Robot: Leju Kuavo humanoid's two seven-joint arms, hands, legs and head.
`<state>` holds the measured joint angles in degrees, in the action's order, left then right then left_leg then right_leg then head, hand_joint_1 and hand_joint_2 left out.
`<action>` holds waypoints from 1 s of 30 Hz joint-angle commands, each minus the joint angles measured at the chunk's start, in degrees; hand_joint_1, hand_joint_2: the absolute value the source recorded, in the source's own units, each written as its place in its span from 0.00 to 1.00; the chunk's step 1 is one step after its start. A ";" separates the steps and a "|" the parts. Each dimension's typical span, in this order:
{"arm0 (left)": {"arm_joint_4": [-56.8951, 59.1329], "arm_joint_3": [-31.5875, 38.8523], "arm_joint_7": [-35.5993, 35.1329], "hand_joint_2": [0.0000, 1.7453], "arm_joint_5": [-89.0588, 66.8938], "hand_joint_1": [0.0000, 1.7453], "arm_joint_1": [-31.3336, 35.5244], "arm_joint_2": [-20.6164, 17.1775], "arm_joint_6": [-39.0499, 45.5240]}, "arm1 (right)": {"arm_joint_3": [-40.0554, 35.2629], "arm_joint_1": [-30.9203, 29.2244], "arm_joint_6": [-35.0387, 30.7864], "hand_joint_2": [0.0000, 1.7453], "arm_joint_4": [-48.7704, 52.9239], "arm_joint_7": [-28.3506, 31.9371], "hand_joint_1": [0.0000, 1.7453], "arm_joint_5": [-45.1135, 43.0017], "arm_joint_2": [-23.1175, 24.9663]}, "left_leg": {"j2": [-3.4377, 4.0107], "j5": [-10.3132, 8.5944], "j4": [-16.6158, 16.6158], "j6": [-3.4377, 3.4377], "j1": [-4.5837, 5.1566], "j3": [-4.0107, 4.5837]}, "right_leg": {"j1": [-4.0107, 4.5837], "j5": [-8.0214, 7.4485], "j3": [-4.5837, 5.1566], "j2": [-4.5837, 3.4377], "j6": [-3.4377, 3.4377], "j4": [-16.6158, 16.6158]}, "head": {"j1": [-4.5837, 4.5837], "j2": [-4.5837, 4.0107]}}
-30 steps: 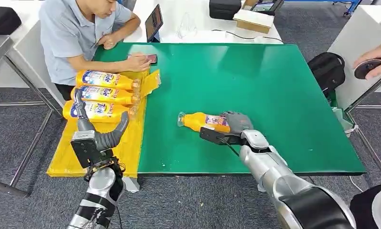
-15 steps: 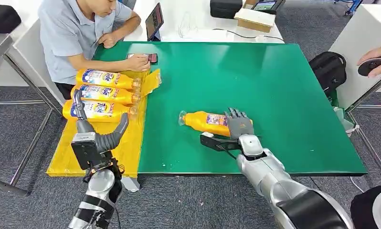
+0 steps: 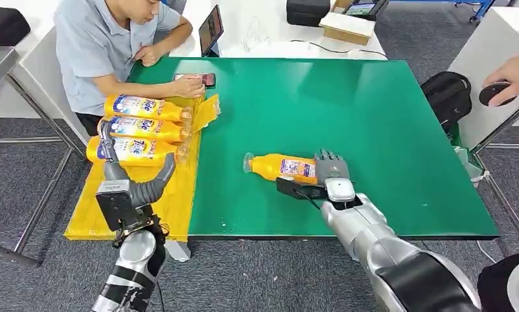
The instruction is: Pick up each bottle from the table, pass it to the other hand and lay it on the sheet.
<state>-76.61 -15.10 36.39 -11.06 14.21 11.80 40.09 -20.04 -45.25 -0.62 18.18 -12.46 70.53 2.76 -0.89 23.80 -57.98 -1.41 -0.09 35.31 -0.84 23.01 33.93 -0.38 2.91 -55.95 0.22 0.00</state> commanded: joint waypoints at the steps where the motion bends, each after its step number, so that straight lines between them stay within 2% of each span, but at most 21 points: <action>1: 3.97 -2.76 -0.12 1.00 0.61 0.00 3.22 -1.84 -0.24 | 3.96 1.55 1.05 1.00 -4.95 2.69 0.23 -2.18 -2.54 | -0.14 -0.02 0.06 0.04 -0.03 -0.10 | 0.03 0.03 -0.19 0.19 -0.06 0.08 | 0.00 0.00; 2: 4.01 -2.79 -0.11 1.00 0.65 0.00 3.23 -1.84 -0.21 | 4.07 1.71 0.92 1.00 -5.09 2.79 0.81 -2.24 -2.68 | -0.18 -0.02 0.10 0.07 -0.04 -0.15 | 0.06 0.04 -0.26 0.26 -0.10 0.12 | -0.02 0.00; 4: 4.20 -2.91 -0.07 1.00 0.75 0.00 3.31 -1.89 -0.15 | 4.06 1.93 1.64 1.00 -5.39 3.12 0.82 -2.18 -2.55 | -0.11 -0.01 0.05 0.05 -0.03 -0.14 | 0.05 0.03 -0.23 0.17 -0.07 0.08 | -0.02 0.00; 6: 4.30 -2.94 0.14 1.00 0.84 0.00 3.39 -1.88 -0.09 | 4.77 2.61 1.67 1.00 -5.15 4.66 1.00 -2.88 -2.40 | -0.11 -0.03 0.08 0.06 -0.02 -0.15 | 0.04 0.02 -0.24 0.21 -0.09 0.10 | -0.04 0.00; 9: 4.14 -3.16 0.22 1.00 0.98 0.00 3.45 -1.99 -0.09 | 5.47 3.60 -0.20 1.00 -4.72 7.97 1.00 -3.77 -2.31 | -0.15 -0.01 0.10 0.06 -0.06 -0.23 | 0.08 0.02 -0.32 0.23 -0.09 0.15 | 0.00 0.00; 12: 3.68 -2.72 0.25 1.00 0.44 0.00 3.50 -1.61 -0.09 | 9.46 5.20 -5.45 1.00 -4.13 16.06 1.00 -8.25 -1.56 | -0.10 0.00 0.09 0.05 -0.07 -0.25 | 0.08 0.01 -0.34 0.18 -0.07 0.15 | 0.00 0.00; 14: 3.30 -2.72 0.18 1.00 0.12 0.00 3.31 -1.61 -0.09 | 8.61 5.74 -8.90 1.00 -3.81 18.20 1.00 -7.58 -1.23 | -0.14 0.01 0.11 0.07 -0.08 -0.29 | 0.10 0.04 -0.38 0.24 -0.10 0.17 | -0.04 0.00; 20: 2.28 -2.39 -0.06 1.00 -0.19 0.00 2.62 -1.44 -0.09 | 12.92 6.57 -15.82 1.00 -3.40 25.40 1.00 -12.35 0.49 | 0.28 0.07 0.08 0.10 -0.05 -0.25 | 0.08 0.00 -0.22 -0.13 -0.10 0.08 | 0.00 0.00; 21: 1.80 -2.44 -0.60 1.00 0.27 0.00 2.08 -1.58 -0.33 | 17.22 7.02 -17.02 1.00 -2.61 30.06 1.00 -17.47 1.55 | 0.28 0.08 0.09 0.13 -0.07 -0.27 | 0.10 0.01 -0.25 -0.11 -0.14 0.09 | 0.00 0.00; 23: 1.64 -2.53 -2.10 1.00 1.92 0.00 1.31 -1.73 -2.18 | 19.91 7.48 -17.75 1.00 -1.66 33.60 1.00 -20.95 2.27 | 0.34 0.09 0.09 0.14 -0.08 -0.27 | 0.12 0.01 -0.22 -0.15 -0.14 0.09 | 0.00 0.00; 24: 2.02 -3.29 -6.61 1.00 5.24 0.00 0.69 -2.37 -7.79 | 22.95 8.37 -20.03 1.00 -0.04 39.10 1.00 -25.17 2.81 | 0.35 0.09 0.09 0.12 -0.05 -0.24 | 0.09 0.01 -0.19 -0.17 -0.11 0.06 | 0.00 0.00; 25: 2.87 -3.75 -9.64 1.00 7.30 0.00 -0.19 -2.64 -11.32 | 25.08 9.01 -20.62 1.00 0.74 42.13 1.00 -28.27 3.12 | 0.36 0.09 0.07 0.10 -0.07 -0.22 | 0.10 -0.01 -0.16 -0.20 -0.09 0.07 | 0.00 0.00; 26: 3.35 -3.90 -9.00 1.00 7.51 0.00 -0.78 -2.59 -11.59 | 25.01 9.29 -20.60 1.00 0.83 42.48 1.00 -28.53 2.97 | 0.36 0.08 0.09 0.08 -0.02 -0.24 | 0.05 0.00 -0.16 -0.21 -0.06 0.05 | 0.00 0.00; 28: 8.57 -6.15 -19.81 1.00 14.51 0.00 -2.28 -3.70 -23.89 | 32.11 11.90 -18.02 1.00 5.88 51.30 1.00 -39.89 4.91 | 0.32 0.09 0.10 0.09 -0.03 -0.24 | 0.06 0.02 -0.19 -0.15 -0.09 0.08 | 0.00 0.00; 29: 10.94 -6.42 -17.39 1.00 14.88 0.00 -3.05 -3.52 -24.27 | 31.00 13.18 -17.74 1.00 8.02 50.79 1.00 -40.75 5.14 | 0.32 0.06 0.14 0.08 -0.01 -0.18 | 0.03 0.01 -0.16 -0.18 -0.07 0.08 | 0.00 0.00; 30: 12.57 -8.42 -19.41 1.00 14.41 0.00 -4.16 -4.25 -26.30 | 32.32 16.45 -14.30 1.00 15.65 52.46 1.00 -47.47 6.79 | 0.33 0.10 0.19 0.11 -0.01 -0.25 | 0.03 0.05 -0.23 -0.17 -0.10 0.13 | 0.02 0.00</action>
<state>-75.78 -17.29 25.76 -2.72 13.46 11.15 26.69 -2.33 -36.42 -20.37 19.19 31.00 40.40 4.07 -0.65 23.83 -57.98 -1.38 -0.12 35.43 -0.81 22.99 34.02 -0.57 2.92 -55.96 0.24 0.00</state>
